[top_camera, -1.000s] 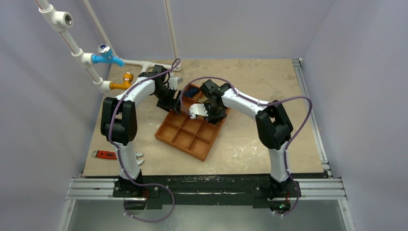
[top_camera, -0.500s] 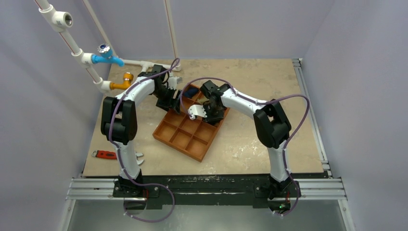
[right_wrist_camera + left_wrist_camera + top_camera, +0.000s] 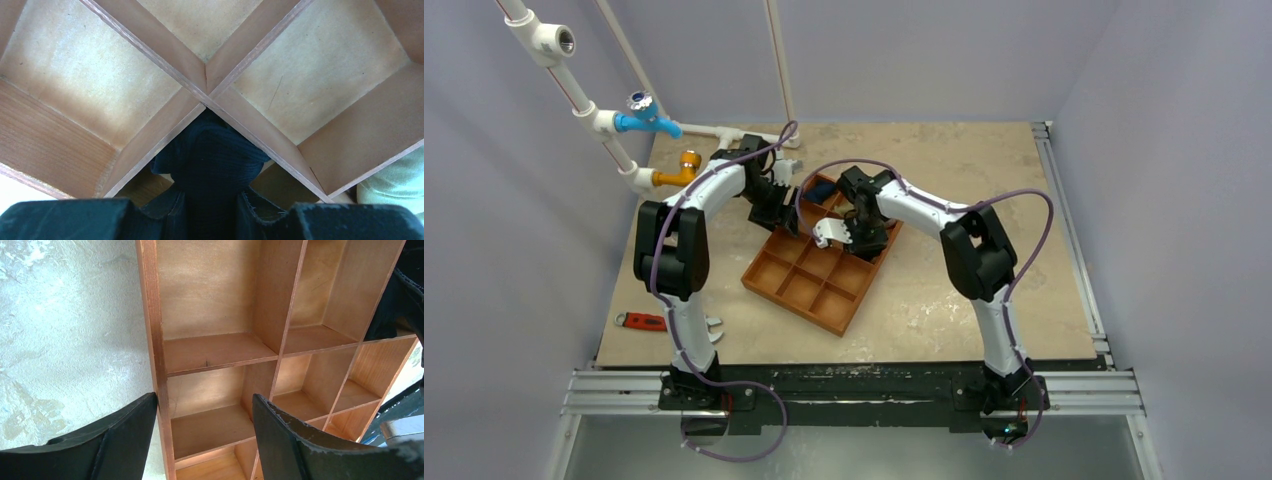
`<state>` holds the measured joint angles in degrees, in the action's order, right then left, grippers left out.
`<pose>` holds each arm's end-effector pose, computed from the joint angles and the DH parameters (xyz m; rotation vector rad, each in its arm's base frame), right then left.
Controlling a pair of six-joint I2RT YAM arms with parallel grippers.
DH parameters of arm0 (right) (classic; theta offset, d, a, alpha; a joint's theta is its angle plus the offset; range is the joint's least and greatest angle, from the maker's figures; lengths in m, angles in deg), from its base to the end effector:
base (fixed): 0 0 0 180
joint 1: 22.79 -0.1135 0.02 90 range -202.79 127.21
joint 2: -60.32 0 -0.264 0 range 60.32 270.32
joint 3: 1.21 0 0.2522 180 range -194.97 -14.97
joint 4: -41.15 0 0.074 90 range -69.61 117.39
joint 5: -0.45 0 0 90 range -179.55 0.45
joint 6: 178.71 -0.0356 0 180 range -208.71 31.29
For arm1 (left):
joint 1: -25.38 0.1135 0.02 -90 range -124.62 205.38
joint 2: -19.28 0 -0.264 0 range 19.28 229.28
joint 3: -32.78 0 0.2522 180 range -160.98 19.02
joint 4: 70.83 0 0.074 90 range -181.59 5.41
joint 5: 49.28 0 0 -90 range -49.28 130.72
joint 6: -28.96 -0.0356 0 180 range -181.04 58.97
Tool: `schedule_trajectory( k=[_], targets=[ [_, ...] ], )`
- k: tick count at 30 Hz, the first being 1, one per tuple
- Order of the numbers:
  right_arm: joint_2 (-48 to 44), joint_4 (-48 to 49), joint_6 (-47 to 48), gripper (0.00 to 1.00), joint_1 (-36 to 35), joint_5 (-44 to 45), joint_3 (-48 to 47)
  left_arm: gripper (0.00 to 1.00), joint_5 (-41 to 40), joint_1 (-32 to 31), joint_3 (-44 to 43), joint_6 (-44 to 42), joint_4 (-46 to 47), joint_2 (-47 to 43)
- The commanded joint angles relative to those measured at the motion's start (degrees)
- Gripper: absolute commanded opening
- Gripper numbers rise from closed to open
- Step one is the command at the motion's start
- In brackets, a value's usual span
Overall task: Roll the underwear
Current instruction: Place the underwear in the storage box.
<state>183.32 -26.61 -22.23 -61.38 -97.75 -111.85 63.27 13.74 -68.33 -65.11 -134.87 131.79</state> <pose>0.3321 0.2715 0.1733 -2.3420 1.7719 0.1431 0.3843 -0.0931 0.2041 0.4625 2.8203 -0.5924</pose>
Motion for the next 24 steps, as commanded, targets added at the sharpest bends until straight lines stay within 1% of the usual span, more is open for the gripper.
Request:
schedule_trajectory(
  k=[1,3,7,10,12,16,24],
  targets=[
    [5.0,-2.2,0.3,0.08,0.1,2.3,-2.0,0.68,2.4,0.1,-1.8,-0.6,-0.3,0.1],
    [5.6,-3.6,0.0,0.14,0.2,2.8,-3.6,0.68,2.4,0.1,-1.8,-0.7,-0.2,0.0],
    [5.7,-4.4,-1.1,0.31,0.4,3.0,-5.5,0.68,2.4,0.1,-1.9,-0.8,-0.3,0.0],
    [4.5,-4.0,-2.1,0.48,0.7,2.1,-6.1,0.68,2.4,0.1,-2.0,-0.9,-0.4,0.0],
    [3.6,-3.6,-2.9,0.54,0.9,1.4,-6.5,0.68,2.5,0.1,-2.0,-0.9,-0.4,0.0],
    [1.6,-4.8,-5.2,0.61,1.2,-1.7,-8.7,0.68,3.1,0.1,-2.1,-0.7,-0.6,0.1],
    [-2.7,-4.4,-7.6,0.63,2.5,-2.1,-9.6,0.68,2.9,0.1,-1.7,0.2,-0.2,-0.8]
  ],
)
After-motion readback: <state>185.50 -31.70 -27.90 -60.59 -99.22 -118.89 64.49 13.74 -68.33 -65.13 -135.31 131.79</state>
